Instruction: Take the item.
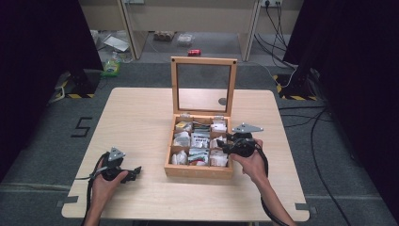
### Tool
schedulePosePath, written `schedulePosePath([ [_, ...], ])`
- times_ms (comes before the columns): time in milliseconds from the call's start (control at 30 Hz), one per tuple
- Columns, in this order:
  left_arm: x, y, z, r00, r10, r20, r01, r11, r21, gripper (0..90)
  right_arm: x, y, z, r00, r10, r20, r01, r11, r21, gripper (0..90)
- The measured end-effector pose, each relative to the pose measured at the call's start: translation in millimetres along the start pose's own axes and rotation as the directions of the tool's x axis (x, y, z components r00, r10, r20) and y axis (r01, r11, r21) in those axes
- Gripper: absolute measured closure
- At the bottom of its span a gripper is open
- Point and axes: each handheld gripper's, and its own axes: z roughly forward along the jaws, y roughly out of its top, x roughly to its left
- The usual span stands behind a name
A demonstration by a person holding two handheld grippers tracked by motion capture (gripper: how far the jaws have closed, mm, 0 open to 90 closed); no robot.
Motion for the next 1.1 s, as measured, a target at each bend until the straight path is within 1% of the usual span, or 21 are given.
schedulePosePath([
  [100, 0.0, 0.0, 0.0, 1.0000, 0.000, 0.000, 0.000, 1.0000, 0.000, 0.0, -1.9, -1.8, 2.2, 1.0000, 0.006, -0.003, -0.006, 1.000, 0.004, 49.5],
  [300, 0.0, 0.0, 0.0, 1.0000, 0.000, 0.000, 0.000, 1.0000, 0.000, 0.0, -1.0, -2.7, 6.5, 0.9999, 0.002, -0.011, -0.002, 1.000, 0.010, 51.1],
  [433, -0.1, 0.0, 0.0, 1.0000, 0.001, 0.000, -0.001, 1.0000, 0.000, 0.0, 2.4, -3.3, 12.7, 0.9997, -0.005, -0.024, 0.005, 1.000, 0.025, 52.4],
  [500, -0.1, 0.0, 0.0, 1.0000, 0.000, 0.000, 0.000, 1.0000, 0.000, 0.0, 3.2, -4.2, 15.4, 0.9996, -0.013, -0.024, 0.014, 0.999, 0.031, 53.2],
  [600, -0.1, 0.0, 0.0, 1.0000, 0.000, 0.000, 0.000, 1.0000, 0.000, 0.0, 2.9, -4.9, 17.0, 0.9997, -0.002, -0.026, 0.003, 0.999, 0.032, 54.4],
  [767, -0.4, -0.3, -0.3, 1.0000, 0.000, -0.002, 0.000, 1.0000, 0.000, 0.0, 3.4, -4.4, 18.8, 0.9993, 0.005, -0.038, -0.004, 1.000, 0.030, 58.6],
  [1000, -0.9, -1.0, -1.0, 1.0000, -0.003, -0.003, 0.003, 1.0000, 0.000, 0.0, 5.6, -3.1, 24.5, 0.9992, 0.002, -0.039, 0.000, 0.999, 0.046, 62.3],
  [1100, -0.9, -1.0, -1.0, 1.0000, -0.003, -0.004, 0.003, 1.0000, -0.001, 0.0, 6.8, -2.3, 27.5, 0.9993, -0.004, -0.038, 0.006, 0.999, 0.047, 66.6],
])
